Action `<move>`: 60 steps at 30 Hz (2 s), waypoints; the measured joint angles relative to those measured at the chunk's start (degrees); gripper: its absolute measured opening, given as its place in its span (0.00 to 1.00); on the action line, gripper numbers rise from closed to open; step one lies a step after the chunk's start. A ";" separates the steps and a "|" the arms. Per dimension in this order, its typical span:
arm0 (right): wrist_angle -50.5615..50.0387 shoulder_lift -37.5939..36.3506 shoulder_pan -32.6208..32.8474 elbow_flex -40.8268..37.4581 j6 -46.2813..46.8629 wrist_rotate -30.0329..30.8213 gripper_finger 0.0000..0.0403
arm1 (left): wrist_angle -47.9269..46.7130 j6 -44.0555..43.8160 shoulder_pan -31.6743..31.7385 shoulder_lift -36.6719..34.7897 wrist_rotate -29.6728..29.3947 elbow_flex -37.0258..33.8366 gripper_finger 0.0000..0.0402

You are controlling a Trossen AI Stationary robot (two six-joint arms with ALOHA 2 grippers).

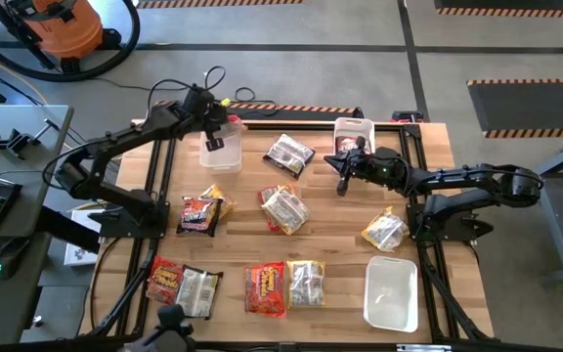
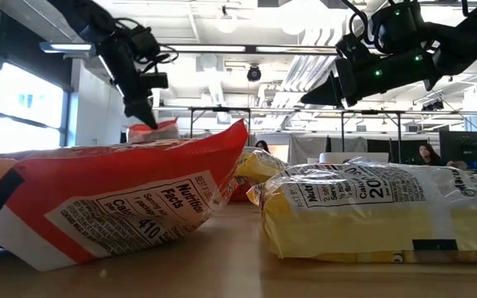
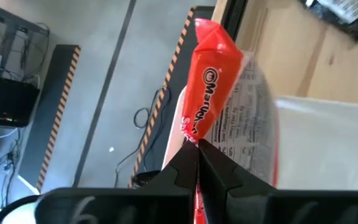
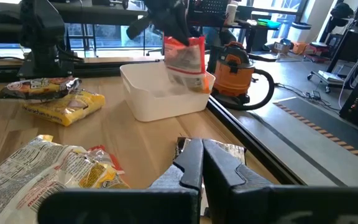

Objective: Sort Maruchan noodles
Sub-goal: Put the orange noodle pack into the top left white bin

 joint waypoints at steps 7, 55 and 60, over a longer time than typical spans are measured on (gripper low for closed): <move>0.02 0.00 0.02 0.00 0.00 0.00 0.00 | 2.41 2.44 1.49 0.00 -0.65 -1.90 0.00; 0.09 0.00 0.00 0.00 0.00 0.00 0.00 | 3.40 -9.18 -2.05 8.21 -22.76 -1.86 0.00; 0.04 0.00 0.01 0.00 0.01 -0.01 0.00 | 8.12 -11.80 -1.87 9.33 -24.07 -1.86 0.03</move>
